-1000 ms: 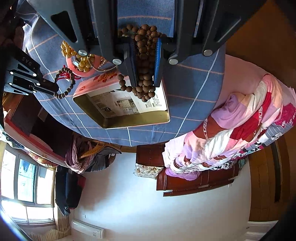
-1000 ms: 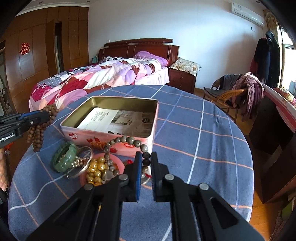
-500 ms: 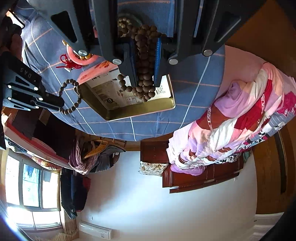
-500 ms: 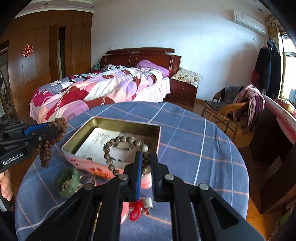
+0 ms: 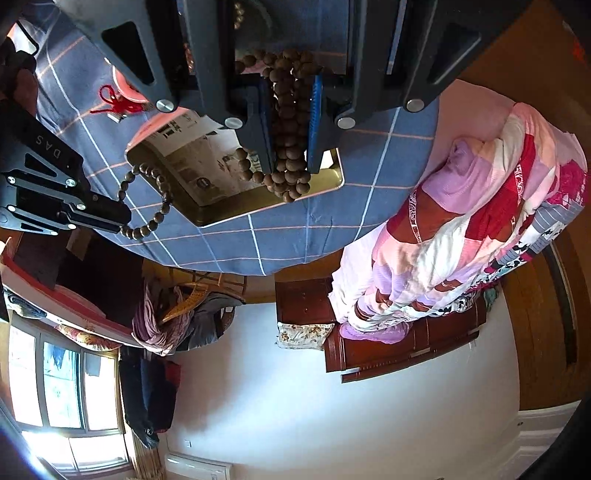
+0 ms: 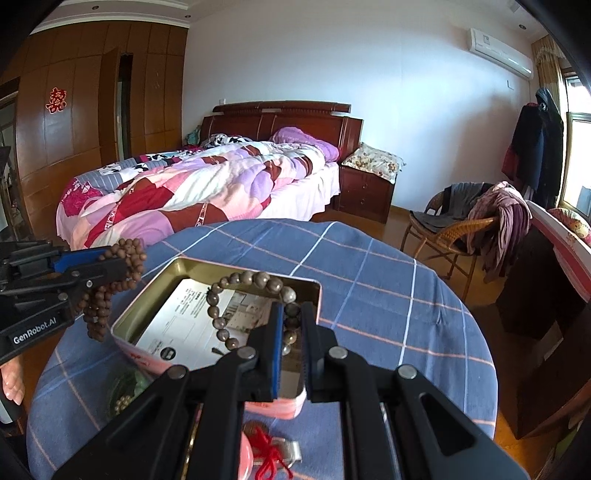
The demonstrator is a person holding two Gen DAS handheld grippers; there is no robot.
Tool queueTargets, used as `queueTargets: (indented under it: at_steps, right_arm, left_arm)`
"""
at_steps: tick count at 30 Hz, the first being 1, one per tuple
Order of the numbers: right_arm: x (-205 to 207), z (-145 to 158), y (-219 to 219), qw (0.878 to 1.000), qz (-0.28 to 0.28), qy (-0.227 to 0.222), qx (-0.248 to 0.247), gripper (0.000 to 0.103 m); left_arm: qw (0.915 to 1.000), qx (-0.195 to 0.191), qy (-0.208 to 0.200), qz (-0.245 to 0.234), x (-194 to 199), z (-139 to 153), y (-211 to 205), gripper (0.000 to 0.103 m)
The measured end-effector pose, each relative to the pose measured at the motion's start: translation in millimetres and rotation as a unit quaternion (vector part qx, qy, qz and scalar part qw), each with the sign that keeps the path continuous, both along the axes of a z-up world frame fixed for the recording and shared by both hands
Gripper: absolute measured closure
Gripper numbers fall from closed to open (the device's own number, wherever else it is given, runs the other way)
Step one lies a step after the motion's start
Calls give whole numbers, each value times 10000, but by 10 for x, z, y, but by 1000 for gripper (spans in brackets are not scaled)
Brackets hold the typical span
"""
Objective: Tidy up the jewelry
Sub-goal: 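Carry both bead strands into the pink tin and open both tools to release them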
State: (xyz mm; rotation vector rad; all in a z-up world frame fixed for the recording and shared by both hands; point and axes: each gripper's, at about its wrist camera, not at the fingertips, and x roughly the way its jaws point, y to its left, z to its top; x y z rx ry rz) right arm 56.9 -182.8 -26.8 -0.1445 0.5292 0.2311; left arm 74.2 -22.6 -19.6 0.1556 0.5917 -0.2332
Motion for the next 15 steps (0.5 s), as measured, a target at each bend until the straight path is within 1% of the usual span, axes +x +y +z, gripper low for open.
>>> queueTargets:
  at_steps: [9,15]
  right_arm:
    - [176,-28,75,9999,26,45,-129,92]
    - [343,-101,121,9996,30,177,-230,92]
  left_arm:
    - [9997,194,160,45,216,-86,-50,86]
    - [9990,325,287,124,388,-178,-99,86]
